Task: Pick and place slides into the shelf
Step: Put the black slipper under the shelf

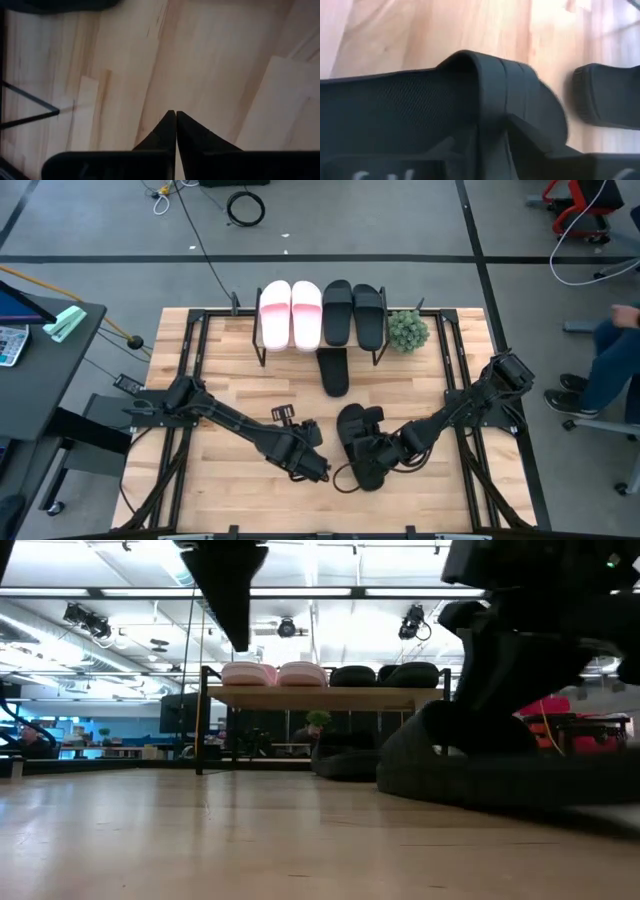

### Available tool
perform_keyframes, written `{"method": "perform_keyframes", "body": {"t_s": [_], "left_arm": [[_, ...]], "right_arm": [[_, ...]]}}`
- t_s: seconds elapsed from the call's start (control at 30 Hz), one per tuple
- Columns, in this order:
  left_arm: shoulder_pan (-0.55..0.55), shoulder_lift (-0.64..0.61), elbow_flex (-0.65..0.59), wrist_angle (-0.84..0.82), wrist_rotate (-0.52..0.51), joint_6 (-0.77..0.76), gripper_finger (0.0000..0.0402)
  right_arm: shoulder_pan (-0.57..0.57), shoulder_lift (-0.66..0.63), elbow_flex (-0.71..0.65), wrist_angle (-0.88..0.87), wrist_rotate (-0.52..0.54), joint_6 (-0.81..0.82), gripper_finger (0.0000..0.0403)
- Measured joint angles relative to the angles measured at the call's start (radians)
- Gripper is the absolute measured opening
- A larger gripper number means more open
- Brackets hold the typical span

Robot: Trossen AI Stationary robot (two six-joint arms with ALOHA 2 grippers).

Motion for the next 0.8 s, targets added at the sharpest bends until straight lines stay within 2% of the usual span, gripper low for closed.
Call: {"method": "perform_keyframes", "body": {"t_s": [0.2, 0.33, 0.5, 0.67, 0.8], "left_arm": [[-0.024, 0.000, 0.000, -0.077, 0.000, -0.082, 0.0022], [-0.046, 0.000, 0.000, -0.162, 0.000, -0.142, 0.0009], [-0.077, -0.015, -0.002, -0.196, 0.004, -0.210, 0.0006], [-0.094, -0.040, -0.001, -0.195, 0.006, -0.287, 0.0018], [-0.104, -0.063, -0.001, -0.197, 0.005, -0.318, 0.0009]], "right_arm": [[-0.016, -0.004, -0.001, 0.108, 0.015, 0.003, 0.0017], [-0.037, -0.003, -0.002, 0.319, 0.077, -0.100, 0.0024], [-0.116, -0.003, -0.002, 0.568, 0.060, -0.245, 0.0012], [-0.235, -0.003, -0.002, 0.742, -0.032, -0.277, 0.0018], [-0.324, -0.003, -0.001, 0.785, -0.113, -0.321, 0.0011]]}}
